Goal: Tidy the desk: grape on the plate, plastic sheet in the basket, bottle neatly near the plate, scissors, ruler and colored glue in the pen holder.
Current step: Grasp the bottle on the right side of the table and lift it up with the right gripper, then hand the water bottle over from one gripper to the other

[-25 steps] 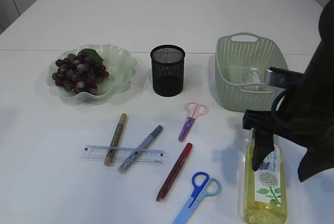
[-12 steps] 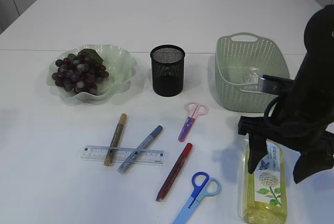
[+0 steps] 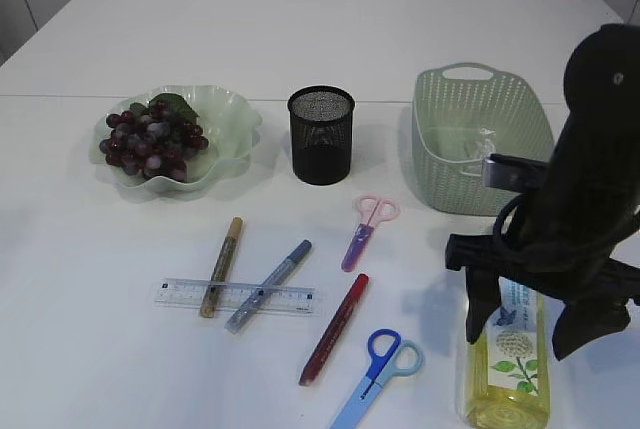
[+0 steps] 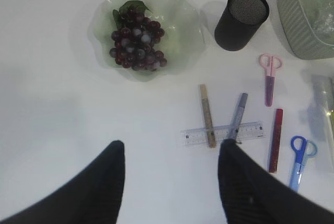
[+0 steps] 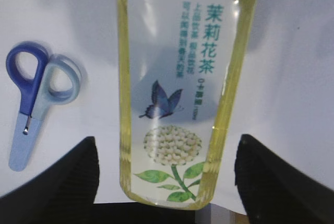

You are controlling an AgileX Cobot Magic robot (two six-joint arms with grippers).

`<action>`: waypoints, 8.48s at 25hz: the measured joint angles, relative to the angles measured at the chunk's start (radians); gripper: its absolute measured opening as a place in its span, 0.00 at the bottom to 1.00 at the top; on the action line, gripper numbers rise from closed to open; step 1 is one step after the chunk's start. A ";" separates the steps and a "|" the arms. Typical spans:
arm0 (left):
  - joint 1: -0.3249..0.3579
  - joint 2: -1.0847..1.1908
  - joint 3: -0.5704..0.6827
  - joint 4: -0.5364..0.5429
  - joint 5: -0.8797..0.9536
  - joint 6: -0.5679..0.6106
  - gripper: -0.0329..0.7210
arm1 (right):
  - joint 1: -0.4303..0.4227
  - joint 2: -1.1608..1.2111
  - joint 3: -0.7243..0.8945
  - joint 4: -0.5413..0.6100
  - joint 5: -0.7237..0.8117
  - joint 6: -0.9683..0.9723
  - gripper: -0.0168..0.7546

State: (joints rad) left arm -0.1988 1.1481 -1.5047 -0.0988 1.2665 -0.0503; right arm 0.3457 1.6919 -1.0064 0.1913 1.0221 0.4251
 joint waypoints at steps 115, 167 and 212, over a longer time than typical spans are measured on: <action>0.000 0.000 0.001 0.014 0.000 0.000 0.56 | 0.019 -0.192 0.101 0.025 -0.260 -0.650 0.63; 0.000 0.242 0.697 -0.741 -0.895 0.637 0.50 | 0.019 -0.372 0.104 1.139 -0.037 -1.824 0.63; 0.057 0.209 0.688 -1.509 -0.098 1.409 0.66 | 0.019 -0.372 0.104 1.307 -0.034 -1.848 0.63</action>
State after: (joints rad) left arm -0.1419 1.3571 -0.8165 -1.6076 1.1687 1.3587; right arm 0.3642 1.3196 -0.9020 1.4981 0.9879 -1.4231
